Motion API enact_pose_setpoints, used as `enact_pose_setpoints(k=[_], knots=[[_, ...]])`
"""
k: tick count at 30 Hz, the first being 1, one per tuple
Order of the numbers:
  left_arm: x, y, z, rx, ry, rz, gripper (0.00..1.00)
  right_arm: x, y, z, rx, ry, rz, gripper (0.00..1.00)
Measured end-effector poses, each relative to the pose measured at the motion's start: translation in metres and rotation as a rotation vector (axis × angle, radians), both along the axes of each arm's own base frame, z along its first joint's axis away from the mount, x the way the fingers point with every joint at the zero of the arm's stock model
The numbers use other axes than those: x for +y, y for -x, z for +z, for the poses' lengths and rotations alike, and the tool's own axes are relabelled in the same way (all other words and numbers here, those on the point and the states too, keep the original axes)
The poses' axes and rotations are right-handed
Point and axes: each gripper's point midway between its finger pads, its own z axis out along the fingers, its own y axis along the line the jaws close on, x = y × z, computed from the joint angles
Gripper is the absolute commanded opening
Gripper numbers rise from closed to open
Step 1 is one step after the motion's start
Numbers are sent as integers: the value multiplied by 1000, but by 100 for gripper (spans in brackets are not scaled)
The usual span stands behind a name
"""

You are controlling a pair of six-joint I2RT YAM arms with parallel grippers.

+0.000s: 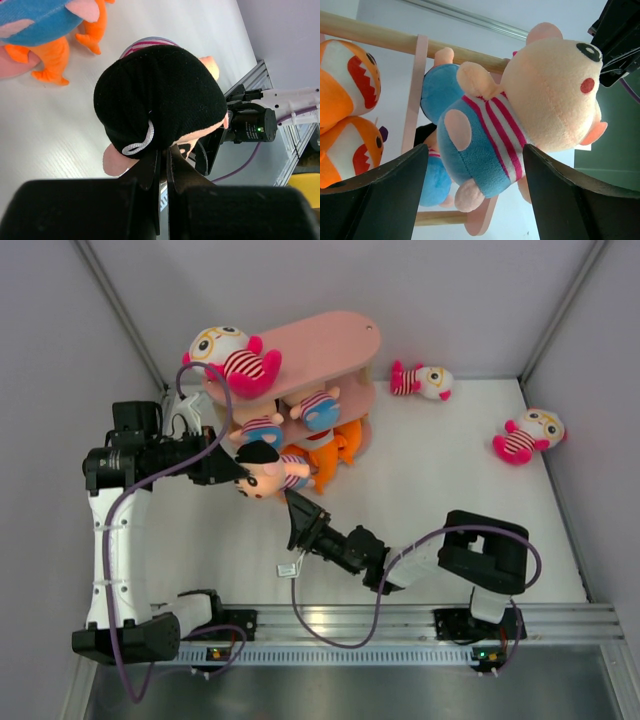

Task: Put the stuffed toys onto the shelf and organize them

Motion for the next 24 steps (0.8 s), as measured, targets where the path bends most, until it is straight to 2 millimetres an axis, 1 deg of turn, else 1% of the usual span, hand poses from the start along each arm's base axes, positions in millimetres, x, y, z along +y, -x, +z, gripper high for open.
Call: enact_pose_setpoints(k=[5, 7, 8, 10, 11, 14, 15, 16, 18, 20, 24], knots=[[0, 0, 2, -5, 1, -1, 0, -1, -1, 3, -2, -6, -1, 76], [0, 0, 2, -4, 1, -1, 0, -1, -3, 4, -6, -7, 2, 69], [0, 0, 2, -4, 1, -1, 0, 0, -4, 5, -10, -9, 5, 62], [0, 0, 2, -4, 1, -1, 0, 3, -5, 9, -16, -18, 9, 57], [0, 0, 2, -5, 1, -2, 0, 5, -6, 11, -18, -23, 10, 51], [0, 0, 2, -8, 3, -4, 0, 8, -12, 19, -28, -38, 4, 39], [-1, 0, 3, -10, 5, -6, 0, 8, -15, 22, -30, -46, -2, 30], [-1, 0, 3, -11, 5, -7, 0, 9, -17, 24, -35, -49, -6, 23], [-1, 0, 3, -13, 5, -7, 0, 10, -20, 31, -42, -62, -12, 0], [-1, 0, 3, -15, 5, -9, 0, 11, -22, 34, -42, -74, -14, 0], [0, 0, 6, -26, 1, -8, 0, 10, -20, 34, -38, -78, -24, 0]])
